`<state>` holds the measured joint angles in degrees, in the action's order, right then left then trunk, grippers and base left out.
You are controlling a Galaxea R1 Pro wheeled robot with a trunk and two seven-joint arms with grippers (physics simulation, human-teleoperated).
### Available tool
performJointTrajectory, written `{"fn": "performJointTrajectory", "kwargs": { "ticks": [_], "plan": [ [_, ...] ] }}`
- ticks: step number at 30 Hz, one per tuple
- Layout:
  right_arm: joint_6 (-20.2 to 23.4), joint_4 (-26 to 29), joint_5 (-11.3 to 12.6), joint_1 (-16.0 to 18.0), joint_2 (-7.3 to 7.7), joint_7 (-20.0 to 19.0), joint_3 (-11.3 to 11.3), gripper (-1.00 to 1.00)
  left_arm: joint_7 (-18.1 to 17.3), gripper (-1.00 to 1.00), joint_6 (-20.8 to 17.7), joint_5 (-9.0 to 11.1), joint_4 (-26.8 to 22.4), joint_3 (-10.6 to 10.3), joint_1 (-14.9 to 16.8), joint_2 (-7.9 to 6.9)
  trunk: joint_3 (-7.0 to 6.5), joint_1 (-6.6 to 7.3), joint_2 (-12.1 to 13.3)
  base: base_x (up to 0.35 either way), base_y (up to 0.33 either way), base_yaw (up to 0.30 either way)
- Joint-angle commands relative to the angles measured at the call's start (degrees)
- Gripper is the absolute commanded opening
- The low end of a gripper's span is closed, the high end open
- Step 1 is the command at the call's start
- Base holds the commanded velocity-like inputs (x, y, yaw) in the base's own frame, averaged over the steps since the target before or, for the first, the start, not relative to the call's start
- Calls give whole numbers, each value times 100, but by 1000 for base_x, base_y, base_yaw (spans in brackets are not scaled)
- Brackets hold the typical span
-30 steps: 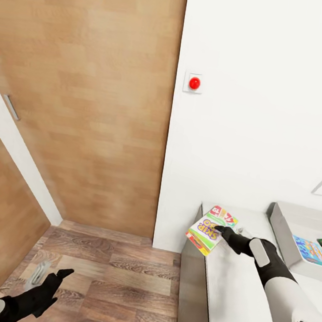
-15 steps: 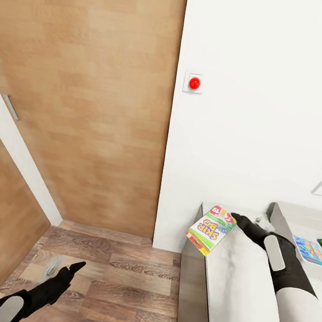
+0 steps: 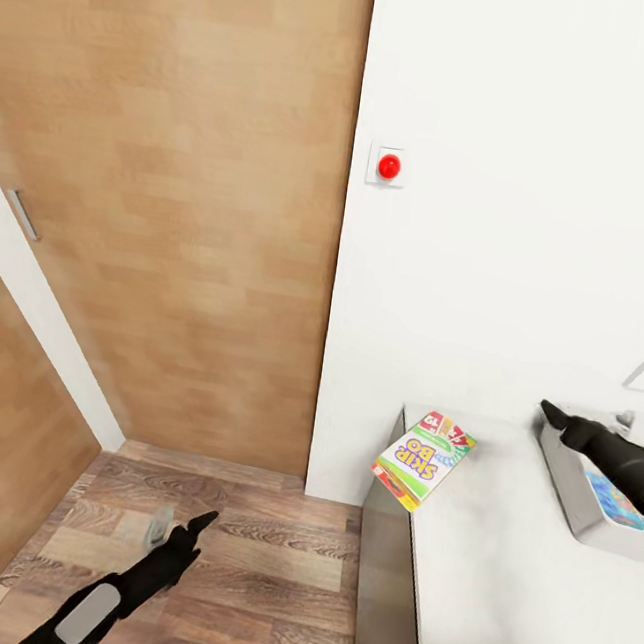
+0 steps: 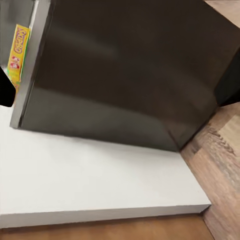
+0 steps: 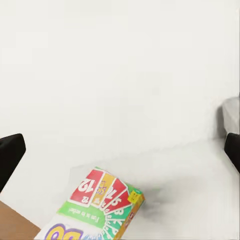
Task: Put all the toys in the child's room - the three board games (two on the bed and one on the table), the two jigsaw puzzles on the table, and the tennis ball on the table - inside the toy box on the table in the child's room.
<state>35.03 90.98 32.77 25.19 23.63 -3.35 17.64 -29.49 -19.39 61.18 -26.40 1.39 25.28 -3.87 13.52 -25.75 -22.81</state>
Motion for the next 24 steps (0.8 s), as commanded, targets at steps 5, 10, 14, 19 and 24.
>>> {"fn": "performJointTrajectory", "kwargs": {
  "ticks": [5,10,14,19,24],
  "plan": [
    [-5,117,9,-97,511,-496,466,100,-62,100,202,37,852,10,677,325,11,-3,-11,0,0,0],
    [252,150,17,-138,655,-877,1129,100,-482,100,235,36,1113,1,892,579,11,-3,-11,0,0,-117],
    [461,154,18,-137,674,-926,1216,100,-888,100,202,32,1148,-9,913,605,11,-3,-11,0,0,-246],
    [582,156,18,-137,678,-952,1261,100,-1519,100,162,25,1168,-14,911,624,11,-3,-11,0,0,-283],
    [601,156,19,-137,679,-957,1266,100,-1620,100,181,22,1171,-11,906,626,11,-3,-11,0,0,-292]
  ]
}}
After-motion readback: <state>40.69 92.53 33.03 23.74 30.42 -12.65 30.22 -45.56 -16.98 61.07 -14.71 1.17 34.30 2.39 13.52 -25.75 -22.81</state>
